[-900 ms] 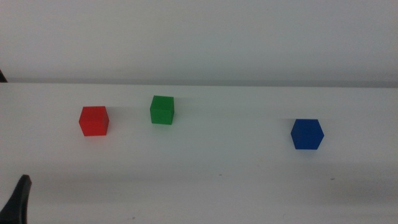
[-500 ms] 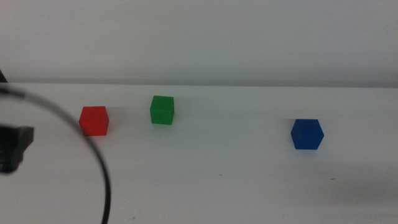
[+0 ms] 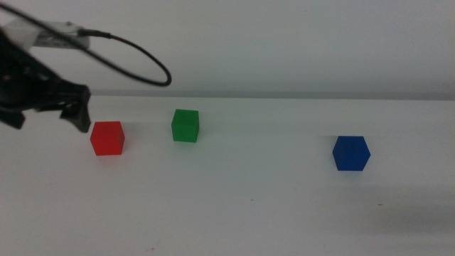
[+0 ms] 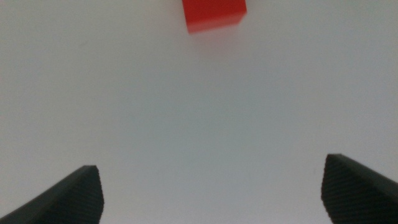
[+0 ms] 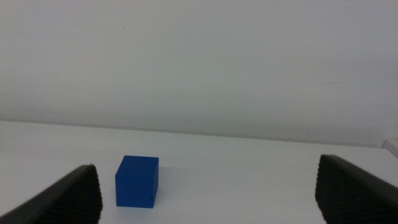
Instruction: Stack red cubes first, then green, then blue cubes in a specific spot.
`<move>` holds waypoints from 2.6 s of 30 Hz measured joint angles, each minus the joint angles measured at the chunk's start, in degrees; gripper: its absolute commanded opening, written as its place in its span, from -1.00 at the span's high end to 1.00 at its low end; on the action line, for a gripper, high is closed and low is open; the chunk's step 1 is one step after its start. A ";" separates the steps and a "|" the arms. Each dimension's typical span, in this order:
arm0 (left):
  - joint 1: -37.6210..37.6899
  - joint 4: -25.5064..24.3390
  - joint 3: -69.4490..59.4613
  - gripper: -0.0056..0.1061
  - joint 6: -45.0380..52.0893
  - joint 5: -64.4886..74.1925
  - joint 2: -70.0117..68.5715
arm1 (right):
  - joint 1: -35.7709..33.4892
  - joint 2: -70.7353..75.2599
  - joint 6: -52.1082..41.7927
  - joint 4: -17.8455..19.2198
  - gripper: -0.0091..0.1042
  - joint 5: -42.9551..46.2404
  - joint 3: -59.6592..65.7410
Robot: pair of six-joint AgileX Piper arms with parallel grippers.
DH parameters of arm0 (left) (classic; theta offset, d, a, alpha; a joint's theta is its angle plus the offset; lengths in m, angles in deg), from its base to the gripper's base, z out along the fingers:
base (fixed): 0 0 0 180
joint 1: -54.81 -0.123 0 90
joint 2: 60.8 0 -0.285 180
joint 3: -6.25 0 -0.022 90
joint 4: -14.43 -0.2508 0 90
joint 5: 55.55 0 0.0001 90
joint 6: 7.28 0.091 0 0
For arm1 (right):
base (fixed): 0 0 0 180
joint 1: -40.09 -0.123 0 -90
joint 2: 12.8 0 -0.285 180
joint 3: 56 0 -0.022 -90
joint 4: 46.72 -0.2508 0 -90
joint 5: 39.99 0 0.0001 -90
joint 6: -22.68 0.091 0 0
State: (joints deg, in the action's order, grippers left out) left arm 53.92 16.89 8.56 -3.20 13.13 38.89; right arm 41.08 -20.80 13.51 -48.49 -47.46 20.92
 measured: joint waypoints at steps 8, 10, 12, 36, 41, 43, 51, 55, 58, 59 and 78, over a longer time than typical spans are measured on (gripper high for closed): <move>2.26 -1.85 11.40 -0.78 -5.61 0.83 13.46 | 0.00 0.00 0.00 0.00 -0.78 0.00 0.00; 2.85 -2.46 13.31 -0.78 -8.18 0.83 15.88 | 0.00 0.00 0.00 0.00 -0.78 0.00 0.00; 2.96 -2.46 14.75 -0.78 -10.10 0.83 17.92 | 0.00 0.00 0.00 0.00 -0.78 0.00 0.00; 3.21 -2.46 16.96 -0.78 -16.06 -6.82 29.21 | 0.00 0.00 0.00 0.00 -0.78 0.00 0.00; 3.21 -2.46 16.96 -0.78 -16.43 -8.72 30.13 | 0.00 0.00 0.00 0.00 -0.78 0.00 0.00; 3.21 -2.46 16.96 -0.78 -16.69 -9.21 30.50 | 0.00 0.00 0.00 0.00 -0.78 0.00 0.00; 3.21 -2.46 16.96 -0.76 -17.13 -10.88 33.18 | 0.00 0.00 0.00 0.00 -0.78 0.00 0.00; 3.21 -2.46 16.96 -0.55 -17.13 -11.65 33.64 | 0.00 0.00 0.00 0.00 -0.78 0.00 0.00; 3.21 -2.46 16.96 -0.17 -17.13 -11.65 33.99 | 0.00 0.00 0.00 0.00 -0.78 0.00 0.00; 3.21 -2.46 16.96 -0.03 -17.13 -11.65 34.02 | 0.00 0.00 0.00 0.00 -0.78 0.00 0.00; 20.93 -9.88 7.27 0.93 -36.52 -1.06 13.12 | 0.00 0.00 0.00 0.00 -0.78 0.00 0.00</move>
State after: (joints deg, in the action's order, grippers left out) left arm 74.84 7.01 15.82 -39.71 12.07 52.01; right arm 41.08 -20.80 13.51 -48.49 -47.46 20.92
